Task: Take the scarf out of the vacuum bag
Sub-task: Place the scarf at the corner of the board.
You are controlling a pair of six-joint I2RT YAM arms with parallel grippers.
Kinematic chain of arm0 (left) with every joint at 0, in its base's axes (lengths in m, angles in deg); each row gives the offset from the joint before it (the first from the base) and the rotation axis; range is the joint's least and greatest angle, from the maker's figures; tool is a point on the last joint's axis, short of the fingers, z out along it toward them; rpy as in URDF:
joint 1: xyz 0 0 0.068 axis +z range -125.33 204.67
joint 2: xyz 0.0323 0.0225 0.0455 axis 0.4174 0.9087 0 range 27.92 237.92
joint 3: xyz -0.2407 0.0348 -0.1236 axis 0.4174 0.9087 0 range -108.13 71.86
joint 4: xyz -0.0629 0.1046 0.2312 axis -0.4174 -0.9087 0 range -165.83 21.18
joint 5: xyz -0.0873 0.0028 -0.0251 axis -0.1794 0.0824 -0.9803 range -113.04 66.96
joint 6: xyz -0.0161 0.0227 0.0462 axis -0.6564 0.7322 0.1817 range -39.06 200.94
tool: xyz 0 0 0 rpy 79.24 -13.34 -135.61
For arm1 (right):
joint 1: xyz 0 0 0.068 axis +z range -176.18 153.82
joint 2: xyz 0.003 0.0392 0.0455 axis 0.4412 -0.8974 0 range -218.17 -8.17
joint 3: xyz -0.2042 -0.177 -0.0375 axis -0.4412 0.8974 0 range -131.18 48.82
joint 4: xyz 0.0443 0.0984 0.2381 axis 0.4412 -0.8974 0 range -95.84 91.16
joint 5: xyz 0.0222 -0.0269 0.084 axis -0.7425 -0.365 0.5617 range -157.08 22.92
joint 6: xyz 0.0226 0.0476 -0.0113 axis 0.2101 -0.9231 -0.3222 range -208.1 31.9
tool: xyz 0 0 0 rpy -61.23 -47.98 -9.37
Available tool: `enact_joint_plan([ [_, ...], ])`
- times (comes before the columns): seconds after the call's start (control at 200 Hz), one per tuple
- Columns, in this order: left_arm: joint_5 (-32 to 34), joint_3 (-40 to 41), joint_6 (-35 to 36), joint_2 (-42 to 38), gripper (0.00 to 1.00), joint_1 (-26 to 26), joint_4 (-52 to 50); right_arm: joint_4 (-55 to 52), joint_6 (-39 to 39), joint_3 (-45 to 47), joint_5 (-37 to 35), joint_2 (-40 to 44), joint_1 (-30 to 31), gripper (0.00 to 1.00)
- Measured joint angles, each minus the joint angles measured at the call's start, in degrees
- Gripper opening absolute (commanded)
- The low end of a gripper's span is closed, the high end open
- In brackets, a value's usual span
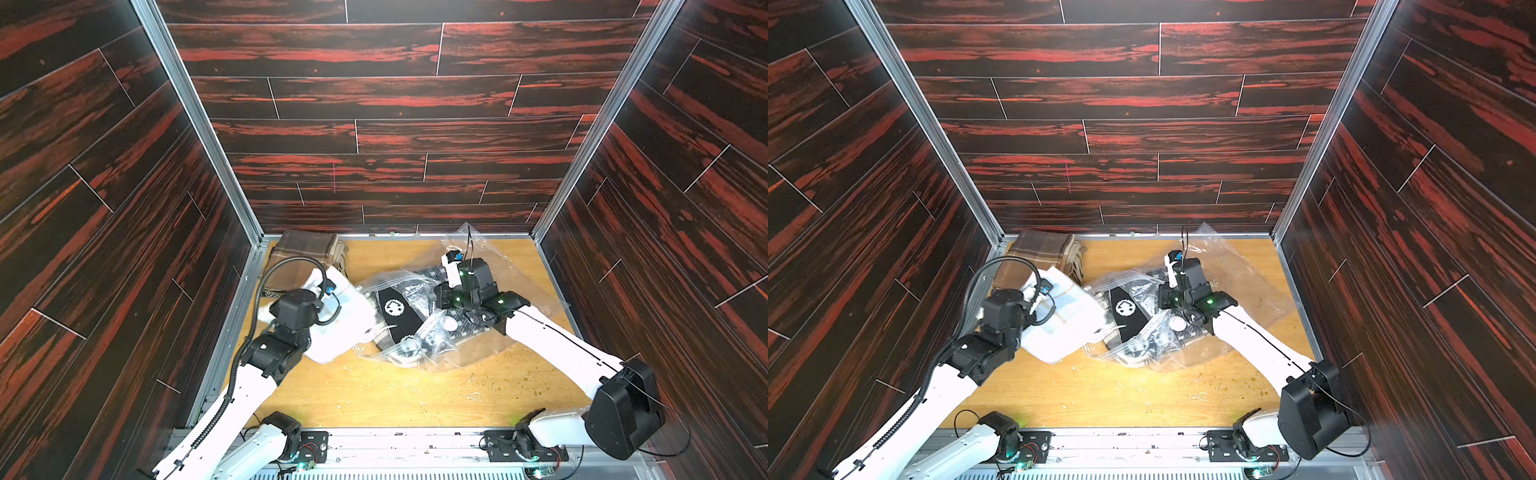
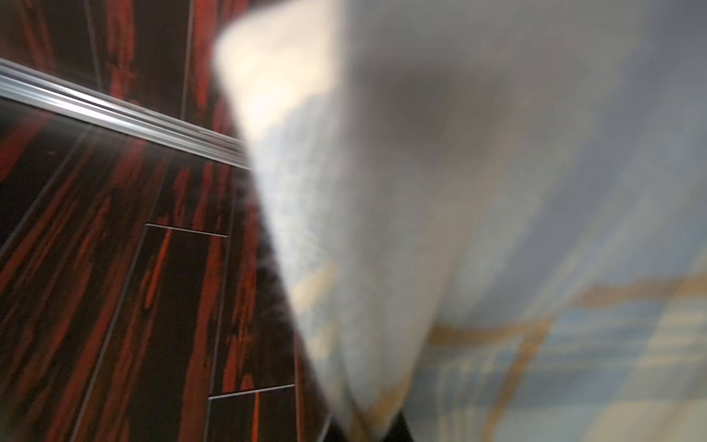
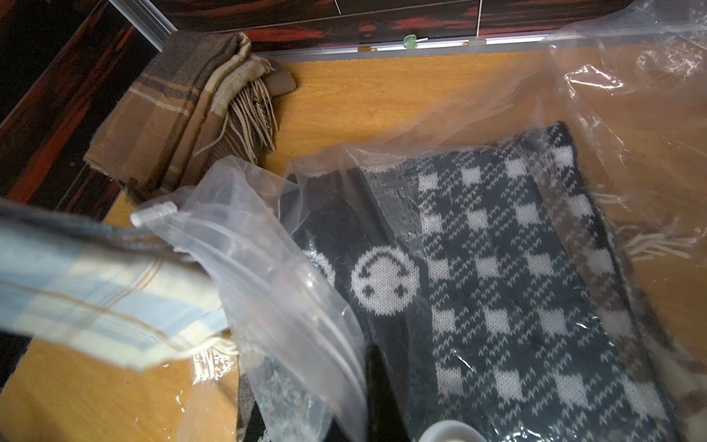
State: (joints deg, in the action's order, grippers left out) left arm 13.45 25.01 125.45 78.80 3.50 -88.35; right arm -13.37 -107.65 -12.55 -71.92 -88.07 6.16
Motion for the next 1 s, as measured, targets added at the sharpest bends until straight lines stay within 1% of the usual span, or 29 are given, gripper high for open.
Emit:
enact_joint_plan([
  [0.185, -3.87, 0.0, 3.74, 0.15, 0.0, 4.87, 4.33, 0.0, -0.35, 0.0, 0.55, 0.2, 0.0, 0.0],
  [0.346, -5.68, -0.33, 6.45, 1.9, 0.0, 7.58, 8.85, 0.0, -0.57, 0.0, 0.79, 0.2, -0.02, 0.0],
  [0.616, -8.41, -2.99, 11.26, 5.53, 0.0, 9.73, 12.11, -0.04, -1.01, 0.0, 0.98, 0.2, -0.35, 0.0],
  [1.002, -8.61, -6.27, 16.41, 7.67, 0.0, 12.96, 14.05, -0.07, -1.03, 0.81, 1.14, 0.31, -1.16, 0.0],
])
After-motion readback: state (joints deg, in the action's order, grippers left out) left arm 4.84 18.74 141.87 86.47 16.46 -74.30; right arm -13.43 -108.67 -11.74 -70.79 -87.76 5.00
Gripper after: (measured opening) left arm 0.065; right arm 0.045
